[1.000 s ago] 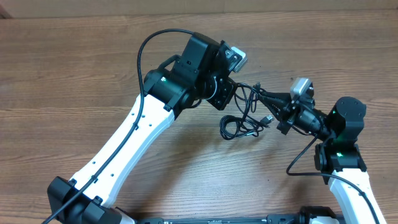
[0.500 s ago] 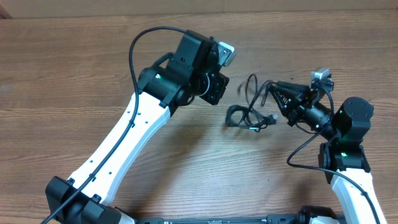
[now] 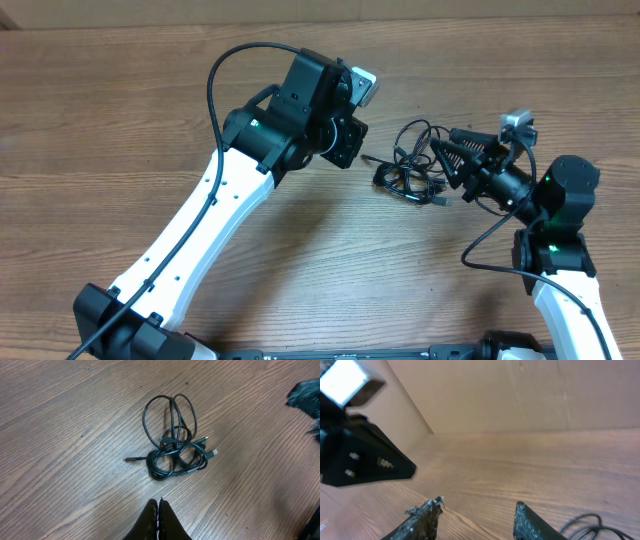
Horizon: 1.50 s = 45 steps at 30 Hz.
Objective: Untangle cables
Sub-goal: 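Reach the right gripper down and grasp the cable bundle on the table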
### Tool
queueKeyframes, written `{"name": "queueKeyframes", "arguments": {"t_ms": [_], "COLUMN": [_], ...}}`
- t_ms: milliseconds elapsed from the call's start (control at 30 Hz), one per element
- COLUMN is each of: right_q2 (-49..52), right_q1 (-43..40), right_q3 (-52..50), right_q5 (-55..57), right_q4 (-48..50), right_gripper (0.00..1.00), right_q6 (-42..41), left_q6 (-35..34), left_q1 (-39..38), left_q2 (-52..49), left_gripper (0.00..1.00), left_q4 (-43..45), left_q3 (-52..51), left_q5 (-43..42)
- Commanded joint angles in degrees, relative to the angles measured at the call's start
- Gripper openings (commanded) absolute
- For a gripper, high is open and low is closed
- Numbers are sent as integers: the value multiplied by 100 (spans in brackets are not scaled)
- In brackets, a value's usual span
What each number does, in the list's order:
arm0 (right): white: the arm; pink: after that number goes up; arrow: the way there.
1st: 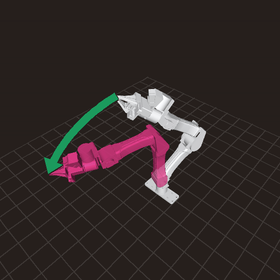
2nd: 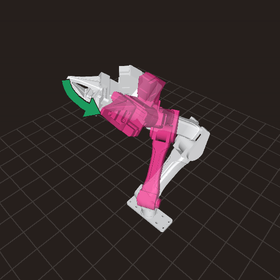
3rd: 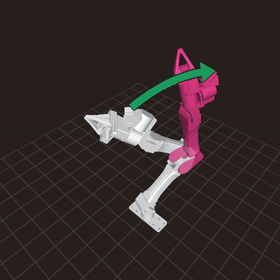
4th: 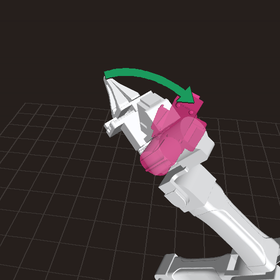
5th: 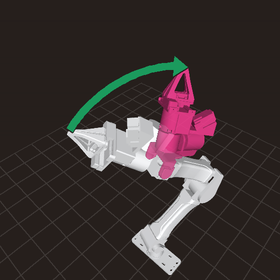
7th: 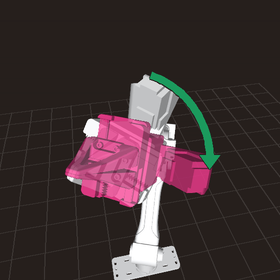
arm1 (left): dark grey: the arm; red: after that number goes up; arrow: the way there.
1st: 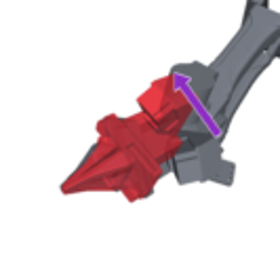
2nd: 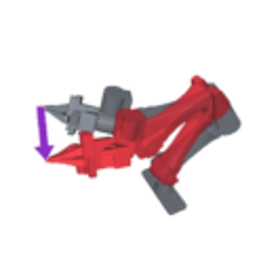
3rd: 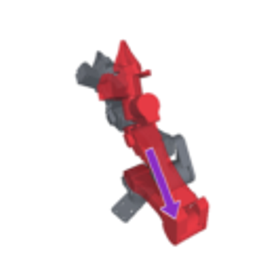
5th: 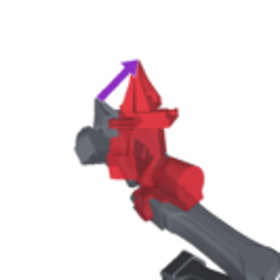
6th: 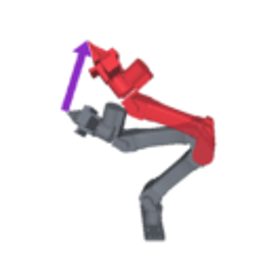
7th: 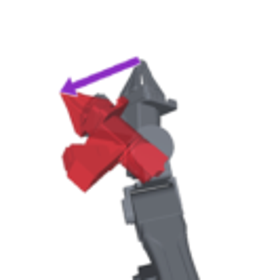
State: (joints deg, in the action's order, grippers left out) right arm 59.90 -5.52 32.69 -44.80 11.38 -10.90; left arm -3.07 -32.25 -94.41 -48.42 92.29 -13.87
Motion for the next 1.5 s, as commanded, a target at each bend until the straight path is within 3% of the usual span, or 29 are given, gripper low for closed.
{"name": "queueKeyframes", "arguments": {"t_ms": [0, 100, 267, 333, 533, 600, 633, 667, 767, 1033, 1333, 1467], "right_q2": [-22, 28, 339, 682, 1565, 1816, 2015, 2157, 2402, 2809, 3318, 3751], "right_q1": [2, 2, 4, 4, 4, 4, 4, 4, 4, 37, 490, 627], "right_q3": [114, 114, 114, 114, 114, 114, 114, 114, 114, 114, 114, 114], "right_q5": [354, 706, 708, 730, 791, 791, 793, 793, 881, 876, 918, 1176], "right_q4": [-378, -756, -1196, -1281, -1001, -885, -848, -844, -741, 203, 273, 407], "right_gripper": [47, 47, 47, 48, 52, 52, 52, 52, 49, 52, 50, 45], "right_q6": [619, 765, 2354, 2848, 3235, 3703, 4236, 4653, 5335, 5346, 5845, 5941], "left_q6": [-55, -52, 44, 286, 1139, 1191, 1187, 1187, 1187, 1187, 1187, 1187], "left_q1": [2, 9, 7, 9, -2, -2, -2, -2, -2, -2, -2, -2], "left_q2": [-9, -9, -9, -9, -72, -140, -208, -262, -363, -459, -459, -459], "left_gripper": [4, 8, 8, 12, 52, 74, 92, 100, 100, 100, 100, 100], "left_q4": [35, 63, 68, 59, 24, 24, -7, -31, -42, -44, -42, -42], "left_q3": [35, 35, 35, 33, -74, -153, -173, -173, -175, -175, -175, -175], "left_q5": [76, 79, 76, 81, 79, 79, 76, 76, 79, 79, 79, 79]}}
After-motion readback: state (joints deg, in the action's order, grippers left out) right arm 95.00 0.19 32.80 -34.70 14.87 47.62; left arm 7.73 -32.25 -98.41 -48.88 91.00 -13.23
